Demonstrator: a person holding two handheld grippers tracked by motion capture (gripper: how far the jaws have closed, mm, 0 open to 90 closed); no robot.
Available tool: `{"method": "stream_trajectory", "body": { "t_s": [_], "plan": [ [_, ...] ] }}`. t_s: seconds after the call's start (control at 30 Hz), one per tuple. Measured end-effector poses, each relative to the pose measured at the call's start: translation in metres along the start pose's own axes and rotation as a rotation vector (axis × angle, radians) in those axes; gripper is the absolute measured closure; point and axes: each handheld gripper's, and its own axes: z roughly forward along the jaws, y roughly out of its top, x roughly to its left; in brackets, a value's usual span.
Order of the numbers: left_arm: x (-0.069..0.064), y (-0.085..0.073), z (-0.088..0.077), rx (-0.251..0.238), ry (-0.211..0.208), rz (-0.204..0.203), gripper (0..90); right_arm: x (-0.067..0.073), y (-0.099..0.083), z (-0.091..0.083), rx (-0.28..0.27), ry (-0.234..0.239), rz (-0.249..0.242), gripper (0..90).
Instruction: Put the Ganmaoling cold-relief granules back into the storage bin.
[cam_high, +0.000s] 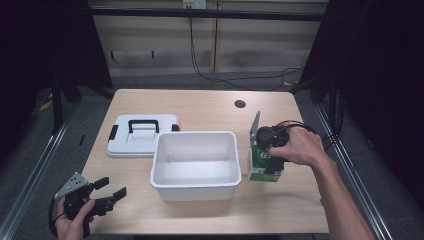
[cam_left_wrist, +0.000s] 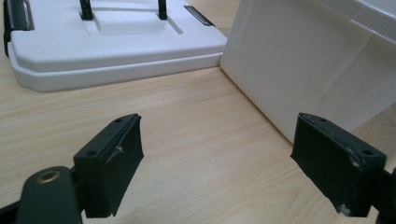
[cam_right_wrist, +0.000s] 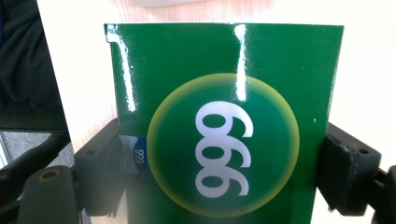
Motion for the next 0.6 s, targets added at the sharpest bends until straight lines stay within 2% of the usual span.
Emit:
{"method": "stream_trajectory", "body": {
  "t_s": [0.3, 0.4, 0.5, 0.6],
  "plan": [
    [0.0, 0.0, -0.001, 0.0, 0.002, 0.004, 16.0, -0.002, 0.004, -0.015, 0.0, -0.01, 0.01, 16.0],
    [0.0, 0.0, 0.0, -0.001, 0.001, -0.006, 16.0, -0.003, 0.003, -0.023, -0.003, -0.023, 0.005, 16.0],
    [0.0, 0.0, 0.001, 0.0, 0.003, -0.006, 16.0, 0.0, 0.005, -0.029, 0.001, -0.041, 0.004, 16.0],
    [0.001, 0.0, 0.001, 0.006, 0.003, 0.002, 16.0, 0.002, 0.007, -0.032, 0.013, -0.038, 0.001, 16.0]
  ]
}}
